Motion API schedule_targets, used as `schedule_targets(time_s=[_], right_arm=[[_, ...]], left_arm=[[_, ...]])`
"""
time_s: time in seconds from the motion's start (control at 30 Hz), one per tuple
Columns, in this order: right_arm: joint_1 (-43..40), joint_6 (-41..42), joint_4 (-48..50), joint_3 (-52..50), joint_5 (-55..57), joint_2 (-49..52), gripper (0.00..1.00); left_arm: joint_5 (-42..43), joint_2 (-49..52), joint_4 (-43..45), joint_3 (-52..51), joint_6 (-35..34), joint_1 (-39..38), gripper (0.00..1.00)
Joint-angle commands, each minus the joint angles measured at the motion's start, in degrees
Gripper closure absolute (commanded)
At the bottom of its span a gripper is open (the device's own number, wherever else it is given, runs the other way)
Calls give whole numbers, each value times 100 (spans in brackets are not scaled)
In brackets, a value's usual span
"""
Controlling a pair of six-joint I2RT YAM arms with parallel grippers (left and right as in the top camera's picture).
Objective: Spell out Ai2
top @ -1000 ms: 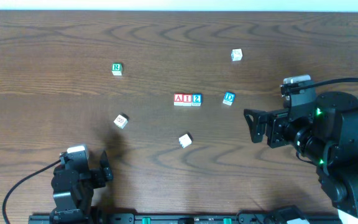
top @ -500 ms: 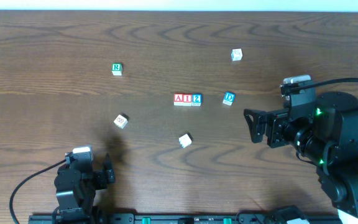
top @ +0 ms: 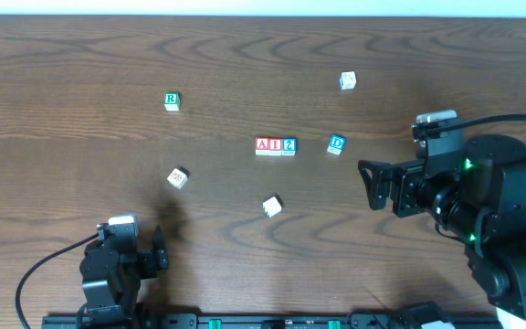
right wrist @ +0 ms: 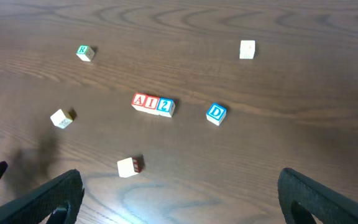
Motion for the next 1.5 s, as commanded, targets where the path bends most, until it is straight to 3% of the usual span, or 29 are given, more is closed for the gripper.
schedule_targets(time_s=[0.0,0.13,0.3,0.53,0.77,1.03,1.47], right_arm=[[-37,-83,0,46,35,-9,1],[-37,-144,-33,46,87,-9,1],[-107,-1410,-87,-151,634,-111,1],[-776,-2723,483,-2059,527,-2044,1],[-922,-2778,660,-3735,516,-3904,1],[-920,-2776,656,-5049,127,-5156,1],[-905,-2778,695,-5814,-76,-5309,1]], left_arm=[[-26,-37,-68,-87,83,24,5],[-26,-37,-68,-85,83,24,5],[-26,-37,-68,-85,83,24,5],[-26,-37,-68,-85,83,24,5],[-26,-37,-68,-87,83,24,5],[-26,-37,-68,-85,83,24,5],[-24,-37,-68,-85,83,24,5]])
